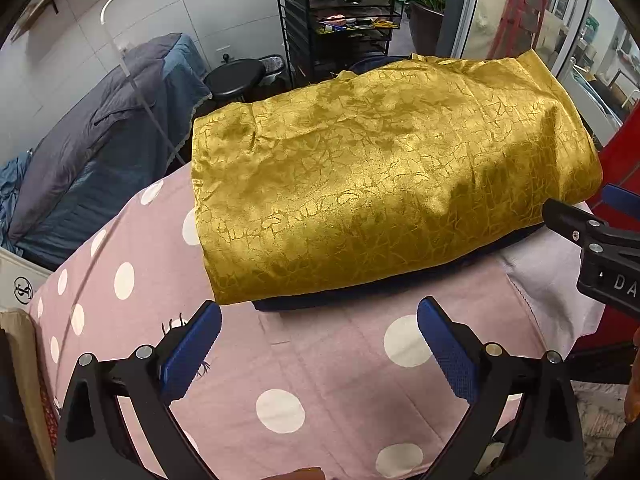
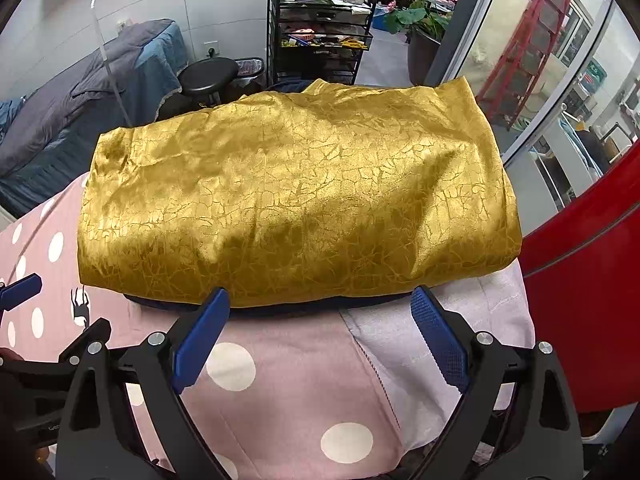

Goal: Fold large clothes

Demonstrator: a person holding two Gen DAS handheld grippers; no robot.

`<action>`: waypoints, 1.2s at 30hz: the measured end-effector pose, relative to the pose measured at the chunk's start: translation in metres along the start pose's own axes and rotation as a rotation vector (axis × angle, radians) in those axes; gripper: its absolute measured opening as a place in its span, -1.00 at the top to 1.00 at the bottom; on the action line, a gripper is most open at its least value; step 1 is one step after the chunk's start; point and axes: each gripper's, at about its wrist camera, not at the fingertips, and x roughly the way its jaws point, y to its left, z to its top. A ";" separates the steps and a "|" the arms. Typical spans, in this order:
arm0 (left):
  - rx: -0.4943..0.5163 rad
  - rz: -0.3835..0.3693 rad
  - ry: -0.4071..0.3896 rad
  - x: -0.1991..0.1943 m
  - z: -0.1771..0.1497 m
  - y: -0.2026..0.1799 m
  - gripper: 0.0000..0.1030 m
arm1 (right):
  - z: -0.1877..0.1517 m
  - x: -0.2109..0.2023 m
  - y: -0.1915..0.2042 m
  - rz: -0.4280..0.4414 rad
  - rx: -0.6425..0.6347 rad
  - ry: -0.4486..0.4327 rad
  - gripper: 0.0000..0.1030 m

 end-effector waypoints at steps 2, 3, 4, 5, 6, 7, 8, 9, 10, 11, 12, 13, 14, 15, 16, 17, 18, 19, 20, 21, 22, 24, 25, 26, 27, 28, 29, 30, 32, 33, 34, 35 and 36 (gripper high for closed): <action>0.002 0.002 -0.001 -0.001 0.000 0.000 -0.87 | 0.000 0.000 0.000 0.000 0.001 0.000 -0.76; 0.003 0.002 -0.002 -0.001 0.000 0.000 -0.87 | 0.000 0.000 0.000 0.001 0.002 0.000 -0.76; 0.003 0.002 -0.003 -0.001 0.000 0.000 -0.87 | 0.000 0.000 0.000 0.002 0.002 0.000 -0.76; 0.003 0.002 -0.003 -0.002 0.000 -0.001 -0.87 | 0.000 -0.001 0.000 0.003 0.002 0.000 -0.76; 0.003 0.003 -0.004 -0.002 0.000 -0.001 -0.87 | 0.001 0.000 0.000 0.004 -0.001 -0.001 -0.76; 0.003 0.004 -0.004 -0.002 0.000 -0.001 -0.87 | 0.002 0.000 0.001 0.004 -0.003 -0.001 -0.76; 0.004 0.004 -0.003 -0.002 0.000 -0.001 -0.87 | 0.002 0.000 0.001 0.006 -0.004 0.000 -0.76; 0.003 0.004 -0.003 -0.002 0.000 -0.001 -0.87 | 0.002 0.001 0.001 0.007 -0.005 0.000 -0.76; 0.003 0.004 -0.004 -0.002 0.000 -0.001 -0.87 | 0.002 0.001 0.002 0.008 -0.006 0.000 -0.76; 0.004 0.005 -0.004 -0.002 0.000 -0.001 -0.87 | 0.002 0.001 0.002 0.009 -0.006 -0.001 -0.76; 0.004 0.004 -0.003 -0.002 0.000 -0.001 -0.87 | 0.002 0.001 0.002 0.010 -0.006 -0.001 -0.76; 0.004 0.005 -0.003 -0.002 0.000 -0.001 -0.87 | 0.003 0.002 0.002 0.011 -0.008 -0.001 -0.76; 0.004 0.005 -0.003 -0.002 0.000 -0.001 -0.87 | 0.003 0.002 0.002 0.011 -0.008 -0.001 -0.76; 0.003 0.004 -0.002 -0.002 0.001 0.000 -0.87 | 0.003 0.002 0.002 0.011 -0.007 -0.001 -0.76; 0.003 0.003 -0.002 -0.002 0.001 0.000 -0.87 | 0.003 0.002 0.002 0.012 -0.007 -0.001 -0.76; 0.004 0.004 -0.003 -0.002 0.000 -0.001 -0.87 | 0.003 0.002 0.002 0.012 -0.007 -0.002 -0.76; 0.004 0.005 -0.003 -0.002 0.000 -0.001 -0.87 | 0.003 0.002 0.002 0.012 -0.007 -0.002 -0.76; 0.004 0.005 -0.005 -0.002 0.001 -0.001 -0.87 | 0.003 0.001 0.002 0.010 -0.007 -0.003 -0.76; 0.007 0.005 -0.006 -0.002 0.000 -0.001 -0.87 | 0.003 0.002 0.002 0.011 -0.006 -0.002 -0.76; 0.009 0.006 -0.005 -0.002 0.000 -0.001 -0.87 | 0.004 0.002 0.002 0.013 -0.008 -0.003 -0.76; 0.012 0.006 -0.004 -0.001 0.000 -0.002 -0.87 | 0.004 0.002 0.003 0.013 -0.008 -0.002 -0.76; 0.012 0.006 -0.003 -0.001 0.001 -0.002 -0.87 | 0.004 0.002 0.003 0.013 -0.009 -0.002 -0.76; 0.011 0.005 -0.002 0.000 0.000 -0.002 -0.87 | 0.004 0.002 0.003 0.013 -0.009 -0.001 -0.76; 0.011 0.004 -0.001 0.000 0.001 -0.002 -0.87 | 0.004 0.002 0.003 0.014 -0.008 -0.002 -0.76; 0.011 0.005 0.000 0.000 0.001 -0.002 -0.87 | 0.004 0.002 0.003 0.014 -0.008 -0.003 -0.76; 0.012 0.006 0.000 0.000 0.001 -0.003 -0.87 | 0.004 0.002 0.003 0.014 -0.008 -0.003 -0.76; 0.013 0.008 0.000 0.000 0.001 -0.003 -0.87 | 0.004 0.002 0.003 0.014 -0.008 -0.002 -0.76; 0.015 0.009 -0.001 0.000 0.001 -0.003 -0.87 | 0.004 0.002 0.003 0.013 -0.009 -0.002 -0.76; 0.015 0.009 -0.001 0.000 0.001 -0.003 -0.87 | 0.004 0.002 0.003 0.014 -0.007 -0.003 -0.76; 0.016 0.008 -0.001 0.000 0.001 -0.003 -0.87 | 0.004 0.002 0.004 0.015 -0.008 -0.002 -0.76; 0.016 0.007 -0.001 0.000 0.001 -0.003 -0.87 | 0.004 0.002 0.004 0.014 -0.009 -0.001 -0.76; 0.017 0.009 -0.001 0.000 0.001 -0.003 -0.87 | 0.004 0.002 0.004 0.014 -0.011 -0.001 -0.76; 0.019 0.010 -0.001 0.000 0.001 -0.004 -0.87 | 0.005 0.002 0.005 0.014 -0.014 -0.001 -0.76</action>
